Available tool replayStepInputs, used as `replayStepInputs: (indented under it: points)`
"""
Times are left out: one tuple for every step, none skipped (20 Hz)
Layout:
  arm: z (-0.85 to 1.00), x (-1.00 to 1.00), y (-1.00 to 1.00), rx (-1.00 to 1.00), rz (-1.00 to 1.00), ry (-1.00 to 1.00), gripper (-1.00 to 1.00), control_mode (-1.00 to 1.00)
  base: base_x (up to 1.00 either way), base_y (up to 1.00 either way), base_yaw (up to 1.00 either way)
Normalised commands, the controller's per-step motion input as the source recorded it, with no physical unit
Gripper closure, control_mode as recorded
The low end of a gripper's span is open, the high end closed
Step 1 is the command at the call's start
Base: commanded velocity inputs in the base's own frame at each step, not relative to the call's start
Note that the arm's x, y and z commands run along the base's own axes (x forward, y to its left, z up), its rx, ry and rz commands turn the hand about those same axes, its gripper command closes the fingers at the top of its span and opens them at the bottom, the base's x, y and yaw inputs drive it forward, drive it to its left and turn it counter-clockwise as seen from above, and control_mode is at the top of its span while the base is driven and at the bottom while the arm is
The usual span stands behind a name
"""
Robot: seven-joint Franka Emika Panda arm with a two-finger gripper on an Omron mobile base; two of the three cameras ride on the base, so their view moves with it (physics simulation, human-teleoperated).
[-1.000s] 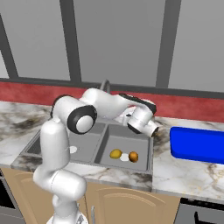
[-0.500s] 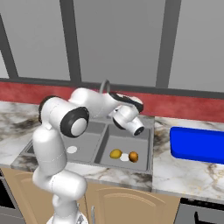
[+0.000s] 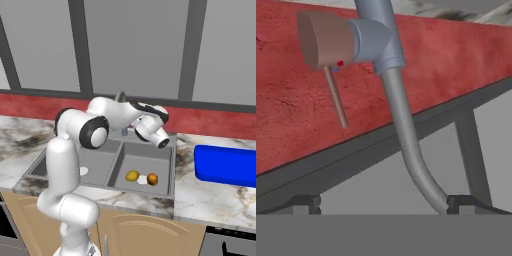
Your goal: Pick up all produce items and place them in the sink. Turn on the sink faucet to wash them. Then turn the sink off and put them in the tray.
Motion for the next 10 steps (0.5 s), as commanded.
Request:
replayStepInputs:
  points:
    - [-0.19, 0.34, -0.06, 0.0, 0.09, 0.0, -1.0, -1.0, 0.0, 0.0, 0.0]
    - [-0.19, 0.24, 0.0, 0.0, 0.1, 0.0, -1.0, -1.0, 0.0, 0.0, 0.0]
    - [-0.22, 0.14, 0.0, 0.0, 0.1, 0.0, -1.0, -1.0, 0.0, 0.0, 0.0]
    - [-0.25, 0.0, 0.0, 0.0, 0.11, 0.0, -1.0, -1.0, 0.0, 0.0, 0.0]
    - [-0.32, 0.0, 0.09, 0.0, 0.11, 0.0, -1.0, -1.0, 0.0, 0.0, 0.0]
    - [-0.34, 0.0, 0.12, -0.01, 0.11, -0.04, -1.0, -1.0, 0.0, 0.0, 0.0]
    - [-0.39, 0.0, 0.12, -0.01, 0.1, -0.05, -1.0, -1.0, 0.0, 0.0, 0.0]
    - [-0.29, 0.0, 0.16, -0.01, 0.09, -0.08, -1.0, -1.0, 0.0, 0.0, 0.0]
    - [-0.17, 0.0, 0.14, -0.01, 0.07, -0.07, -1.0, -1.0, 0.0, 0.0, 0.0]
    - [-0.07, 0.01, 0.09, 0.0, 0.06, -0.07, -1.0, -1.0, 0.0, 0.0, 0.0]
